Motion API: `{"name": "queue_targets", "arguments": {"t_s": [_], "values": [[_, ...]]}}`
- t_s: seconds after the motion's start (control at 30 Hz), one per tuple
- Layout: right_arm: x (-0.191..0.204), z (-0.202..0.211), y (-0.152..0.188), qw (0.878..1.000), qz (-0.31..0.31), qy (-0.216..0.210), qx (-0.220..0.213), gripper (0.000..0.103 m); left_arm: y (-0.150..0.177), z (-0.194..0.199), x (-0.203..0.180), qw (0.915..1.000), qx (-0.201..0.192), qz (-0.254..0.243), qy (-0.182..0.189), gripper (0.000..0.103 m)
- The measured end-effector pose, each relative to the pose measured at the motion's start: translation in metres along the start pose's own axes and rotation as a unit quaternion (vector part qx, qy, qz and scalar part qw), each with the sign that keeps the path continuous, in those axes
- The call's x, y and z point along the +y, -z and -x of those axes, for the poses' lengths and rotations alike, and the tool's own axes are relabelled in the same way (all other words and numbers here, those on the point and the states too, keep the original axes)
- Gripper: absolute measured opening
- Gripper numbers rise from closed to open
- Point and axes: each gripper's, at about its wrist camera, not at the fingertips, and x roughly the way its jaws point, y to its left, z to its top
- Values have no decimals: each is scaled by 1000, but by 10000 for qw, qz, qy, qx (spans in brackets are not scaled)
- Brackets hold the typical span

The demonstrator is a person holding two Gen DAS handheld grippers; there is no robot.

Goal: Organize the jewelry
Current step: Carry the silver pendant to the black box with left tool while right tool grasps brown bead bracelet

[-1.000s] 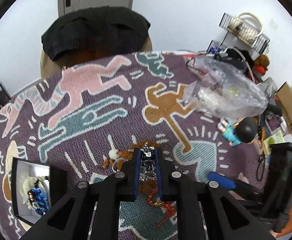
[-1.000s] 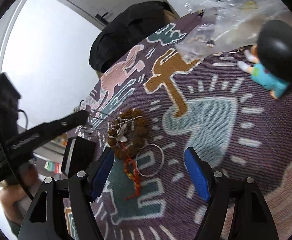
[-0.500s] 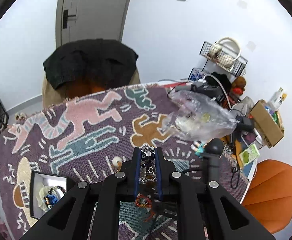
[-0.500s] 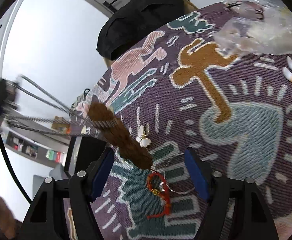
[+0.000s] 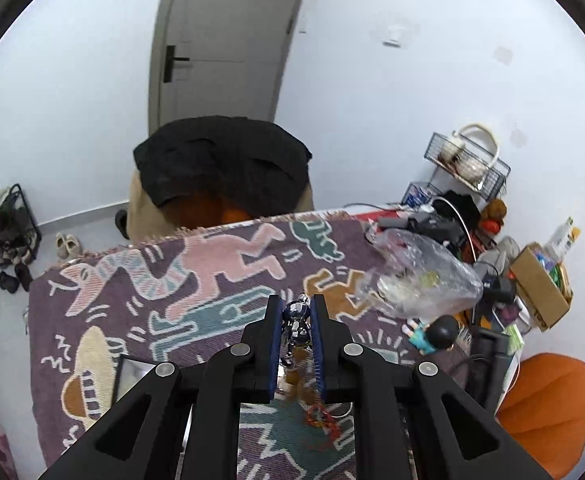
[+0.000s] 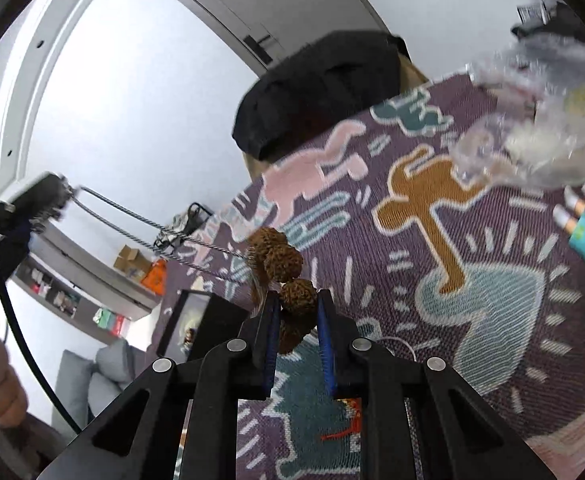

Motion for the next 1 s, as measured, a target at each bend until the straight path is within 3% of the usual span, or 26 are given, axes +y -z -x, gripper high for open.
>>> {"name": "queue_targets", "arguments": {"t_s": [0.23,0.37,0.6,1.0], "values": [[30,32,-11,9990,329,-120,-263,19,0,18,36,9992,-164,304,-176,14],[34,40,-19,9983,360,155,-433,19,-2,38,64,9975,-349,552,-279,14],[41,37,-23,9974,392,323,-503,18,0,73,104,9933,-635,801,-537,14],[72,29,-20,9970,621,152,-437,18,7,120,155,9842,-977,1120,-962,14]]}}
